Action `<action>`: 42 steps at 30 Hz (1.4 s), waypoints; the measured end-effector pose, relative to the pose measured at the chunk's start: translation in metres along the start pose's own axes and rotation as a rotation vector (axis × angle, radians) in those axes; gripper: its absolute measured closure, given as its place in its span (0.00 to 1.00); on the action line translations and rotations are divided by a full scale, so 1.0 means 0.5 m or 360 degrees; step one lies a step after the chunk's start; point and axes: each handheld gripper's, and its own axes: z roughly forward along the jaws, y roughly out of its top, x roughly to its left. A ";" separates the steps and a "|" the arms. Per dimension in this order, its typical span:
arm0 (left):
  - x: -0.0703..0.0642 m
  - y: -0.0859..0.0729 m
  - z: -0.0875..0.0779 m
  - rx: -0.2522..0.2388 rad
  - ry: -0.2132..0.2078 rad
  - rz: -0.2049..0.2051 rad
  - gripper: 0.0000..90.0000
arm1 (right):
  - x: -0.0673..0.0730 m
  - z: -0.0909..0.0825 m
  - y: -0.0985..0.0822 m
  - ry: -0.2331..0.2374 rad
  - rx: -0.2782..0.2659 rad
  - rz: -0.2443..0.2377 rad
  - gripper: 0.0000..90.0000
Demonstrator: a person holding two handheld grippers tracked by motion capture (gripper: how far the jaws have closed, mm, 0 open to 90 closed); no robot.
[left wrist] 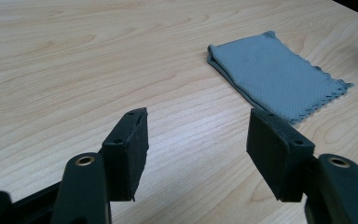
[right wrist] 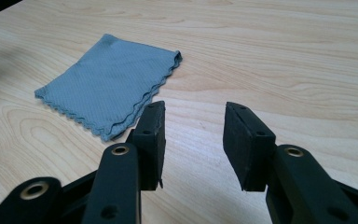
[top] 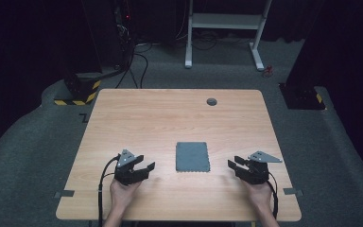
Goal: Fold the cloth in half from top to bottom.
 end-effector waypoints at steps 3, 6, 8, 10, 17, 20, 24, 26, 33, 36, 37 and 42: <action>0.002 -0.006 -0.003 0.0012 0.0016 -0.0004 0.43 | -0.004 -0.005 -0.007 -0.0016 -0.0002 0.0010 0.66; 0.004 -0.013 -0.006 0.0026 0.0038 0.0008 0.43 | -0.008 -0.009 -0.015 -0.0027 0.0005 0.0020 0.66; 0.006 -0.018 -0.007 0.0038 0.0049 0.0004 0.43 | -0.011 -0.012 -0.020 -0.0045 0.0010 0.0014 0.66; 0.009 -0.023 -0.008 0.0049 0.0063 0.0007 0.43 | -0.015 -0.015 -0.025 -0.0060 0.0024 0.0018 0.66; 0.015 -0.035 -0.010 0.0080 0.0119 0.0004 0.43 | -0.034 -0.026 -0.044 -0.0118 0.0053 0.0048 0.66; 0.019 -0.039 -0.009 0.0100 0.0142 0.0003 0.43 | -0.041 -0.027 -0.050 -0.0146 0.0059 0.0057 0.66; 0.023 -0.042 -0.009 0.0124 0.0195 0.0025 0.43 | -0.047 -0.027 -0.053 -0.0180 0.0079 0.0040 0.66; 0.023 -0.043 -0.009 0.0139 0.0232 0.0051 0.43 | -0.047 -0.025 -0.053 -0.0194 0.0095 0.0035 0.66; 0.038 -0.045 -0.009 0.0168 0.0275 0.0043 0.43 | -0.049 -0.018 -0.055 -0.0254 0.0152 -0.0002 0.65; 0.043 -0.047 -0.008 0.0169 0.0281 0.0037 0.43 | -0.052 -0.018 -0.055 -0.0259 0.0162 0.0000 0.65; 0.044 -0.048 -0.008 0.0175 0.0285 0.0037 0.43 | -0.053 -0.018 -0.055 -0.0264 0.0166 -0.0001 0.64; 0.050 -0.051 -0.007 0.0199 0.0298 0.0034 0.43 | -0.054 -0.017 -0.055 -0.0283 0.0186 -0.0016 0.63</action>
